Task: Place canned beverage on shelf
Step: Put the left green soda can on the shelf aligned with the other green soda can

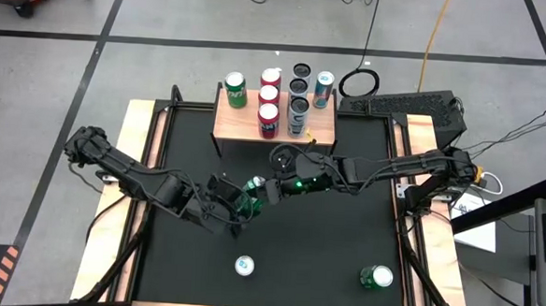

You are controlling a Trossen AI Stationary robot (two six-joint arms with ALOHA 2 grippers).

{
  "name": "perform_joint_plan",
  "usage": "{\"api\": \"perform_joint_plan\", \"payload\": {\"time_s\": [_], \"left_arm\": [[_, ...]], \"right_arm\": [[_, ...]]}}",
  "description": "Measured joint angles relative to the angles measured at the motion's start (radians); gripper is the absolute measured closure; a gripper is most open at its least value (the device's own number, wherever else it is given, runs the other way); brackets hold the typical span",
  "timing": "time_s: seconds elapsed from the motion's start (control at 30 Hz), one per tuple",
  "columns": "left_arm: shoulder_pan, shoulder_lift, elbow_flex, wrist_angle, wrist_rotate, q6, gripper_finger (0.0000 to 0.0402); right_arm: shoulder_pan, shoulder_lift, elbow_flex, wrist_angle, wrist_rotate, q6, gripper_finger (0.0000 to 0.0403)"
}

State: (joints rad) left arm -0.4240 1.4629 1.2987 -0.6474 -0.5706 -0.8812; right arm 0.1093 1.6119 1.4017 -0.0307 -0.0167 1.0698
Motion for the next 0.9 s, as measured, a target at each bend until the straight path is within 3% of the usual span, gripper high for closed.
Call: {"api": "perform_joint_plan", "payload": {"time_s": [0.27, 0.43, 0.9], "left_arm": [[0.000, -0.061, -0.001, 0.087, 0.049, 0.015, 0.0102], [0.012, -0.105, -0.001, 0.170, 0.075, 0.086, 0.0102], [0.087, -0.140, -0.001, 0.700, 0.217, 0.243, 0.0101]], "right_arm": [[-0.039, -0.039, 0.002, 0.017, -0.217, -0.046, 0.0048], [-0.066, -0.099, 0.002, 0.010, -0.276, -0.141, 0.0028], [-0.102, -0.348, 0.002, -0.005, -0.306, -0.359, 0.0026]]}}
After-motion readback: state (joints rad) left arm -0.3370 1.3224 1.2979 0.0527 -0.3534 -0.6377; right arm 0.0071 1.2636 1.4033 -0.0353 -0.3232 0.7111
